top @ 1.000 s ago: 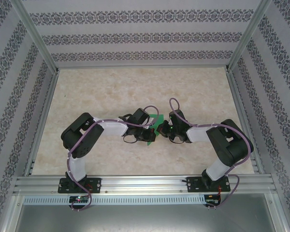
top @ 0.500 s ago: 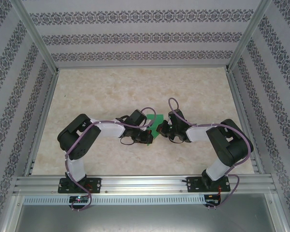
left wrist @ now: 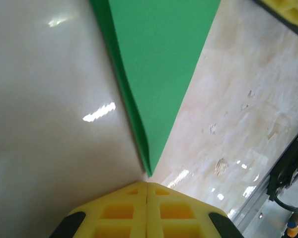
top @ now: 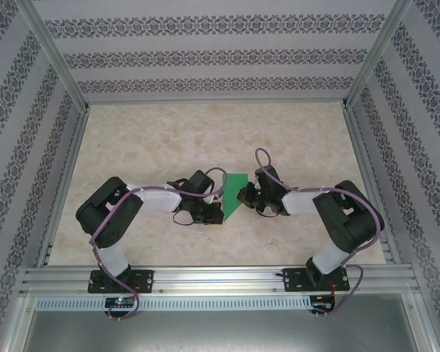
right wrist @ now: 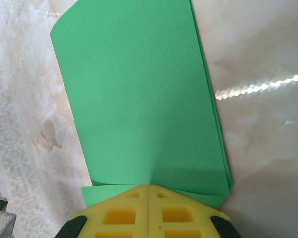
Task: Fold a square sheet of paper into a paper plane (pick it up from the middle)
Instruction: Third fold the triangle at the center of the table.
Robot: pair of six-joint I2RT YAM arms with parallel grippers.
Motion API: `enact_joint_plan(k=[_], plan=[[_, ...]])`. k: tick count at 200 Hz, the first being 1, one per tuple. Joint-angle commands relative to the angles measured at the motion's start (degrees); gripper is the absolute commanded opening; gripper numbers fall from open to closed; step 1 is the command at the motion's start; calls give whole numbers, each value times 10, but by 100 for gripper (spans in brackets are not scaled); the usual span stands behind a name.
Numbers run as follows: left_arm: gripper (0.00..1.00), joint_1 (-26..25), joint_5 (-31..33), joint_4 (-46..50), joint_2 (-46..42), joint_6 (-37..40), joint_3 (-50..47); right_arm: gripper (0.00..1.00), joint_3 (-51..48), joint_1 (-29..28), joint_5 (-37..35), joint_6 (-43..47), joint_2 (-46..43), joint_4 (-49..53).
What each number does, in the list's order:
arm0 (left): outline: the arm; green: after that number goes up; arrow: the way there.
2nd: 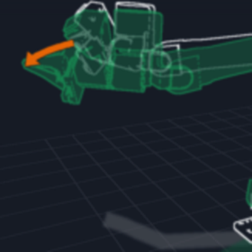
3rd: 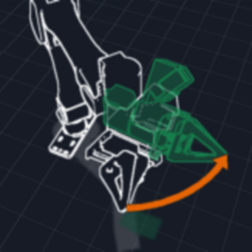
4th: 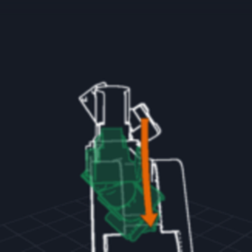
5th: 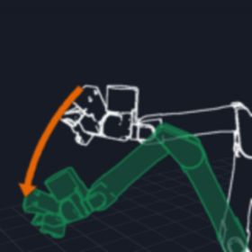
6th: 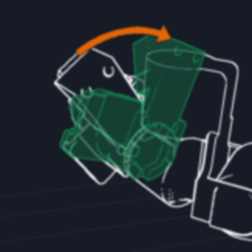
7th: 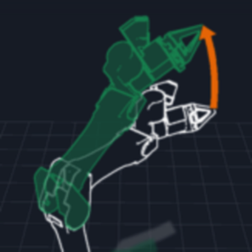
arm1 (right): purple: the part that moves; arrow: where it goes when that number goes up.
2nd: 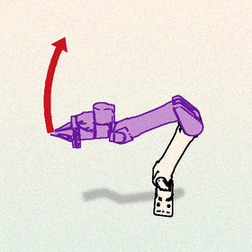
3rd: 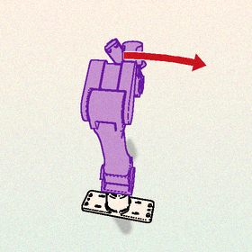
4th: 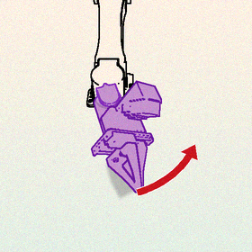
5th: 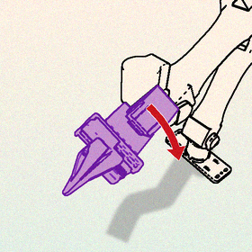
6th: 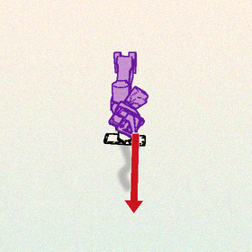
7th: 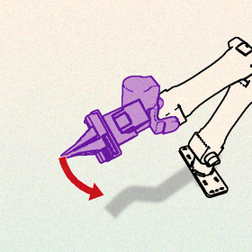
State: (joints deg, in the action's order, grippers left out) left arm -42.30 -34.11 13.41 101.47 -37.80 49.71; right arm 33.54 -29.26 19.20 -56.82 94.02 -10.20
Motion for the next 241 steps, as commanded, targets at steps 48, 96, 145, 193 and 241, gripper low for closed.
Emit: enact_joint_plan(k=[48, 96, 145, 193, 241], plan=[[12, 11, 5, -8, -22, 6, 82, 6, 2, -6, -40, 15, 23, 71], [10, 11, 34, -7, 54, 0, 119, 6, 3, -7, -33, 8, 25, 62], [9, 10, 45, 2, 84, 6, 96, 8, 4, -8, -7, 1, -2, 25], [7, 10, 74, 37, 89, 30, 86, 9, 20, -5, -13, 47, -100, 92], [7, 10, 74, 48, 92, 41, 94, 6, 15, -14, 28, 49, -66, 55]])
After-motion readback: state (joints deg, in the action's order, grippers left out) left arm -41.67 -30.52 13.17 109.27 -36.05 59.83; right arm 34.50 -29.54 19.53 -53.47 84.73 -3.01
